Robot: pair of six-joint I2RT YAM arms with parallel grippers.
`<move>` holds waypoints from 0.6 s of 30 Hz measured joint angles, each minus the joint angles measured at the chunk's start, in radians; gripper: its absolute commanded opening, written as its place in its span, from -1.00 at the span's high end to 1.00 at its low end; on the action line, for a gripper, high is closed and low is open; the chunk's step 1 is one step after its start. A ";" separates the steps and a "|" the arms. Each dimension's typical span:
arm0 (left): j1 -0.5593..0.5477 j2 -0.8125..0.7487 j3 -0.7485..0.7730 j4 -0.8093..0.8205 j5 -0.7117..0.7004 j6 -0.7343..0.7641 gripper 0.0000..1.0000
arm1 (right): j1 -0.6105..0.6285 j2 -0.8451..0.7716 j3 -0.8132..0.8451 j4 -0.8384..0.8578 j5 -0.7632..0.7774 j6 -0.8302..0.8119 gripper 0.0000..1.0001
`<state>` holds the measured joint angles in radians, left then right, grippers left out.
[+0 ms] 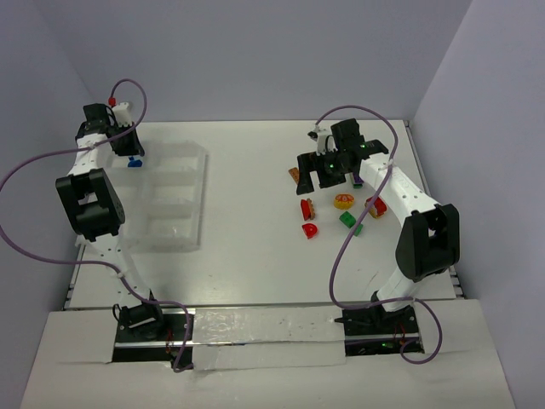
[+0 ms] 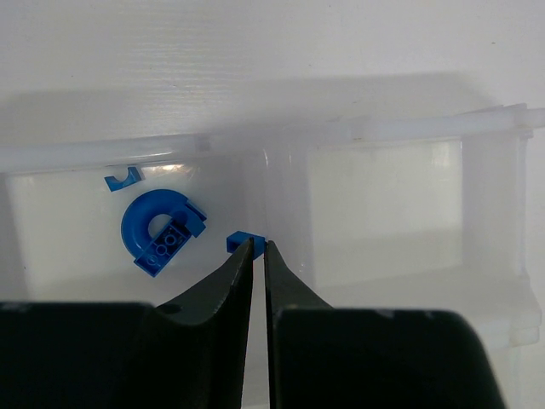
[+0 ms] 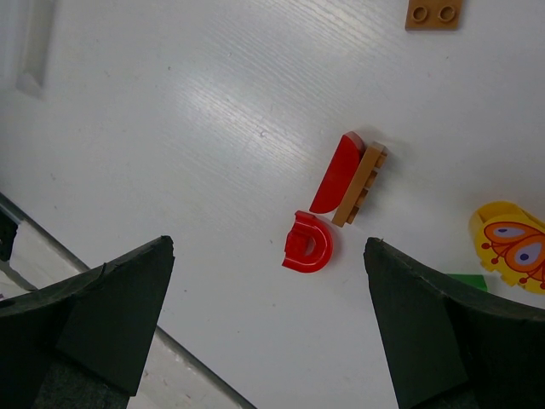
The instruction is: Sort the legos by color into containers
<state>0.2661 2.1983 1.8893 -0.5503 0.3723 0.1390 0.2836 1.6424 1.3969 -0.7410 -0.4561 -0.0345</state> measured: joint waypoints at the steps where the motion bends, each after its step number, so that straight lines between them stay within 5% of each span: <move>1: 0.000 0.000 0.000 0.000 0.001 0.000 0.70 | 0.000 0.000 -0.002 0.000 0.000 0.000 -1.00; 18: -0.006 -0.003 0.000 -0.007 0.081 -0.003 0.66 | 0.000 0.000 -0.011 0.000 0.002 0.000 -1.00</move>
<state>0.2604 2.1952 1.8889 -0.5569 0.4536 0.1356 0.2836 1.6424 1.3861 -0.7414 -0.4537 -0.0345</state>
